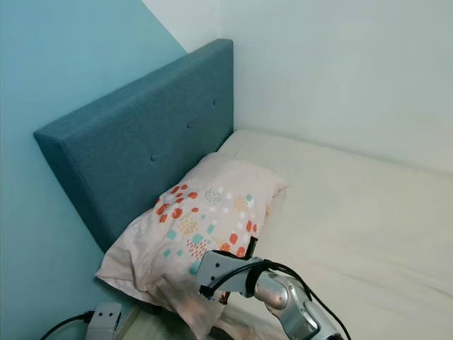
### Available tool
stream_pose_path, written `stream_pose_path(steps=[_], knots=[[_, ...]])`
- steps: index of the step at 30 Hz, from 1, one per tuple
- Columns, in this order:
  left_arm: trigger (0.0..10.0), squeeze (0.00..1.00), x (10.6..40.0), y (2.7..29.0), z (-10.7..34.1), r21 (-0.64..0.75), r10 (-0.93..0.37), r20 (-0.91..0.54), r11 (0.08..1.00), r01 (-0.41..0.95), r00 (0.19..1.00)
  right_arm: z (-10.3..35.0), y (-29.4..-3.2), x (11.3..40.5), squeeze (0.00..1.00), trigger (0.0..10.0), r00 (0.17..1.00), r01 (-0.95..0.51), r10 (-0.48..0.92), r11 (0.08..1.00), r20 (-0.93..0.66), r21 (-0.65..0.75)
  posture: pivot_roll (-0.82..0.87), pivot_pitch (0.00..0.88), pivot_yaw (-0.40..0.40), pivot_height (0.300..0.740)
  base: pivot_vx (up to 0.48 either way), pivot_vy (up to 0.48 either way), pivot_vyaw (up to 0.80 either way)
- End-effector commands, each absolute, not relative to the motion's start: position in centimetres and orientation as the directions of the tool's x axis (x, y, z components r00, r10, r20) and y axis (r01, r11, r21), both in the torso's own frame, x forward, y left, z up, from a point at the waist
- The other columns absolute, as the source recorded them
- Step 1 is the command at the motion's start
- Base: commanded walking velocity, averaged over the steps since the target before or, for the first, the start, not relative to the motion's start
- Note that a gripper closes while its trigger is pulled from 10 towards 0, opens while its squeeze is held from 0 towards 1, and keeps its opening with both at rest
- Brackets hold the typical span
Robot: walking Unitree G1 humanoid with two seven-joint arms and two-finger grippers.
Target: Clean up the room
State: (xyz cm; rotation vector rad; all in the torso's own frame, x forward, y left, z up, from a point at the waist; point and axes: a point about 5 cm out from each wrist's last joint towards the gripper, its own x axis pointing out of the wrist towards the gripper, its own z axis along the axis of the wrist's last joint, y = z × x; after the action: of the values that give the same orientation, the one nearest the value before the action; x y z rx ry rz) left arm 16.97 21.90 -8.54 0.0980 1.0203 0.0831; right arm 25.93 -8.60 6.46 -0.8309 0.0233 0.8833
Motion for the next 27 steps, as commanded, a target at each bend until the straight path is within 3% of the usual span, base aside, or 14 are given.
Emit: stream_pose_path(steps=[1, 27], knots=[[10.0, 0.00, 16.3, 21.7, -8.9, 0.117, 0.106, -0.862, 0.993, -0.008, 0.496, 6.3, -8.9, 26.0, 0.00, 10.0, 0.656, -0.694, 0.671, 0.357, -0.345, -0.625, -0.13, 0.008, -0.003, 0.740, 0.000, 0.000, 0.00], [10.0, 0.00, 14.7, 21.6, -9.5, 0.118, 0.084, -0.884, 0.992, 0.046, 0.460, 6.1, -9.0, 25.0, 0.00, 10.0, 0.651, -0.695, 0.679, 0.352, -0.340, -0.627, -0.19, 0.014, -0.007, 0.740, 0.000, 0.000, 0.00]])
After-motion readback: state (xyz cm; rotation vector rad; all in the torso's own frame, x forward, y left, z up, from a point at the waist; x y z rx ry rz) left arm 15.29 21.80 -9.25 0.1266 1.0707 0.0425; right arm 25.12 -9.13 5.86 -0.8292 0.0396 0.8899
